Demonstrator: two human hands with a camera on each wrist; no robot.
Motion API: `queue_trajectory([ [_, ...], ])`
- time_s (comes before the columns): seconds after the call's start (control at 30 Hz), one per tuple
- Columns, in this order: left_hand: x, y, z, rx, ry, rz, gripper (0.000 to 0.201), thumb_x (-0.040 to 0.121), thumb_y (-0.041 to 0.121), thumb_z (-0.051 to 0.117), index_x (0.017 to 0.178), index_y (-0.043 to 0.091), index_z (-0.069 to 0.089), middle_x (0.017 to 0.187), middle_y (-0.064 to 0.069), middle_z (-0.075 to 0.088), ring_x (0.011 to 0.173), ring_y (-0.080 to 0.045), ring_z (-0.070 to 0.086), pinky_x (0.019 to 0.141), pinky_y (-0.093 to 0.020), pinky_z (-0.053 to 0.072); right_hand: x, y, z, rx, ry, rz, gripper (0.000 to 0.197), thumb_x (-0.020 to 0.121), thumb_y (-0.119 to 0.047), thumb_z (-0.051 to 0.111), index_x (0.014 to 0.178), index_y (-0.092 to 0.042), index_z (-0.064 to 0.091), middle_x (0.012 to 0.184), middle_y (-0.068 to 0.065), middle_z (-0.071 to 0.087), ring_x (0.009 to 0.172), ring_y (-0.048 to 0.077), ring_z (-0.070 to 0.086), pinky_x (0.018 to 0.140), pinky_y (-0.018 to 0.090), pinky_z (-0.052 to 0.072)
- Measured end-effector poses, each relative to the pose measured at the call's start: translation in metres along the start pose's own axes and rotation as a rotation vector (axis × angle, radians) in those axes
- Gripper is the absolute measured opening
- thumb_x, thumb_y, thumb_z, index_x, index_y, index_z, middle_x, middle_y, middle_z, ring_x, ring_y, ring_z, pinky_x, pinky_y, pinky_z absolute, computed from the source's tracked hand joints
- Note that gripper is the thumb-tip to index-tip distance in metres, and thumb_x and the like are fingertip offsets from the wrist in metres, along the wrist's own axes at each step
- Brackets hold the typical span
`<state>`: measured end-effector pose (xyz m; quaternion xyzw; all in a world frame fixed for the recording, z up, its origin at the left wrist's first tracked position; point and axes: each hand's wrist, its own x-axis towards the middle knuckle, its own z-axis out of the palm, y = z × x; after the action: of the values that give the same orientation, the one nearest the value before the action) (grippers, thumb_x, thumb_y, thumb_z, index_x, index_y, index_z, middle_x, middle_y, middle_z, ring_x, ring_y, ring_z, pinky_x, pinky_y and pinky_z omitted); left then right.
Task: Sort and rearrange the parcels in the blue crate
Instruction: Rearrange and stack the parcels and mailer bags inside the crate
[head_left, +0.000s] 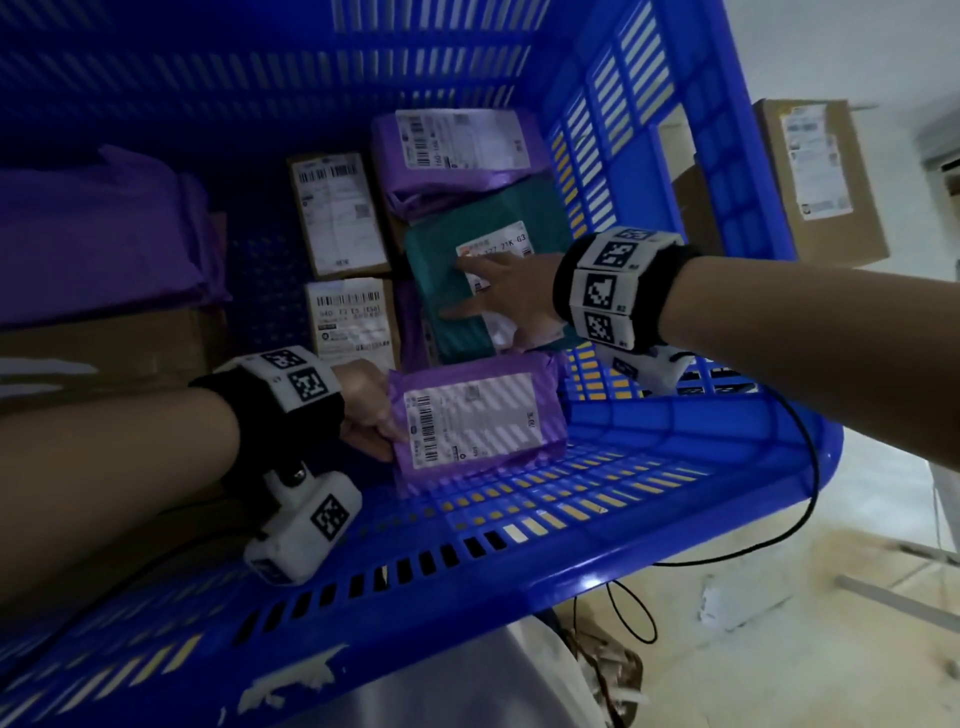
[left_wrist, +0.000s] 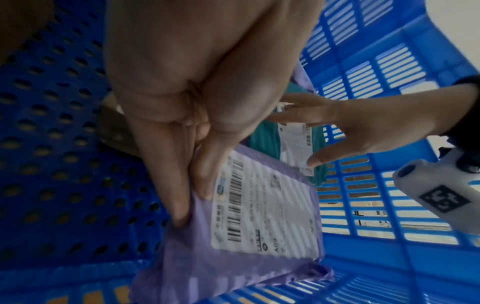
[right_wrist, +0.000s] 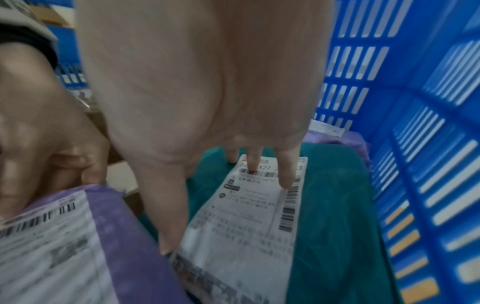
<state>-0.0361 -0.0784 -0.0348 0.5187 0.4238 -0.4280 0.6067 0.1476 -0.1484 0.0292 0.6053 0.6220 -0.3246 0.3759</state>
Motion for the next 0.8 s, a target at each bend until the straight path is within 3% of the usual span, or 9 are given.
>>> queue_trajectory([
  [0.07,0.001,0.006,0.003,0.011,-0.016,-0.022,0.03,0.085,-0.016,0.055,0.113,-0.008,0.061,0.067,-0.012,0.073,0.068,-0.022,0.062,0.049,-0.028,0.058,0.002,0.001,0.002,0.026,0.003,0.001,0.087,0.087,-0.027,0.065,0.148,-0.045,0.005,0.159,0.005,-0.016,0.147,0.03,0.001,0.111,0.049,0.028],
  [0.2,0.011,0.02,0.014,0.108,0.052,-0.016,0.034,0.091,-0.009,0.051,0.124,-0.014,0.05,0.118,-0.028,0.063,0.07,-0.022,0.061,0.061,-0.025,0.055,0.007,0.006,0.005,0.06,0.022,-0.016,0.087,0.087,-0.025,0.064,0.148,-0.044,0.006,0.159,0.006,-0.015,0.148,0.03,0.001,0.114,0.049,0.027],
  [0.3,0.016,0.028,0.02,0.065,-0.068,-0.059,0.041,0.096,0.0,0.048,0.136,-0.006,0.044,0.135,-0.025,0.05,0.108,-0.034,0.059,0.085,-0.036,0.053,0.012,0.009,0.006,0.056,-0.007,-0.029,0.091,0.086,-0.02,0.065,0.149,-0.043,0.004,0.159,0.007,-0.018,0.148,0.031,-0.001,0.114,0.052,0.026],
  [0.43,0.022,0.034,0.026,0.056,-0.069,-0.091,0.048,0.097,0.011,0.05,0.142,0.001,0.037,0.138,-0.021,0.047,0.121,-0.037,0.052,0.086,-0.037,0.048,0.015,0.012,0.006,0.071,-0.022,-0.035,0.094,0.086,-0.014,0.065,0.149,-0.041,0.002,0.158,0.008,-0.019,0.147,0.033,-0.004,0.116,0.051,0.02],
  [0.57,0.013,0.043,0.03,0.545,0.108,0.135,0.022,0.096,0.018,0.053,0.11,0.002,0.06,0.073,-0.003,0.057,0.06,-0.015,0.058,0.06,-0.026,0.051,0.018,0.013,0.004,0.099,-0.033,-0.032,0.096,0.084,-0.015,0.068,0.149,-0.041,0.002,0.159,0.008,-0.019,0.148,0.032,-0.005,0.117,0.049,0.019],
  [0.63,0.0,0.051,0.026,0.97,0.157,0.294,0.023,0.093,0.029,0.056,0.081,0.009,0.056,0.065,0.001,0.052,0.055,-0.011,0.051,0.057,-0.025,0.05,0.02,0.014,0.003,0.098,-0.024,-0.036,0.097,0.082,-0.018,0.071,0.149,-0.04,0.005,0.159,0.009,-0.017,0.148,0.032,-0.002,0.117,0.048,0.021],
  [0.67,-0.003,0.054,0.026,1.197,0.16,0.377,0.028,0.092,0.034,0.057,0.081,0.009,0.055,0.074,-0.002,0.057,0.064,-0.015,0.056,0.066,-0.03,0.052,0.02,0.014,0.003,0.094,-0.016,-0.039,0.097,0.081,-0.019,0.072,0.15,-0.039,0.006,0.159,0.009,-0.016,0.148,0.032,-0.001,0.117,0.046,0.022],
  [0.73,-0.003,0.059,0.024,1.499,0.145,0.569,0.034,0.092,0.035,0.056,0.117,0.012,0.054,0.119,-0.009,0.056,0.106,-0.024,0.056,0.087,-0.034,0.046,0.02,0.014,0.003,0.083,-0.013,-0.041,0.097,0.081,-0.019,0.072,0.15,-0.037,0.007,0.159,0.01,-0.015,0.148,0.031,0.001,0.116,0.041,0.021],
  [0.8,0.003,0.064,0.026,1.699,0.172,0.708,0.059,0.094,0.029,0.051,0.148,0.02,0.026,0.154,-0.011,0.021,0.141,-0.028,0.027,0.109,-0.037,0.031,0.019,0.014,0.001,0.089,-0.009,-0.044,0.096,0.081,-0.018,0.071,0.151,-0.036,0.008,0.159,0.01,-0.014,0.148,0.028,0.002,0.115,0.037,0.021],
])
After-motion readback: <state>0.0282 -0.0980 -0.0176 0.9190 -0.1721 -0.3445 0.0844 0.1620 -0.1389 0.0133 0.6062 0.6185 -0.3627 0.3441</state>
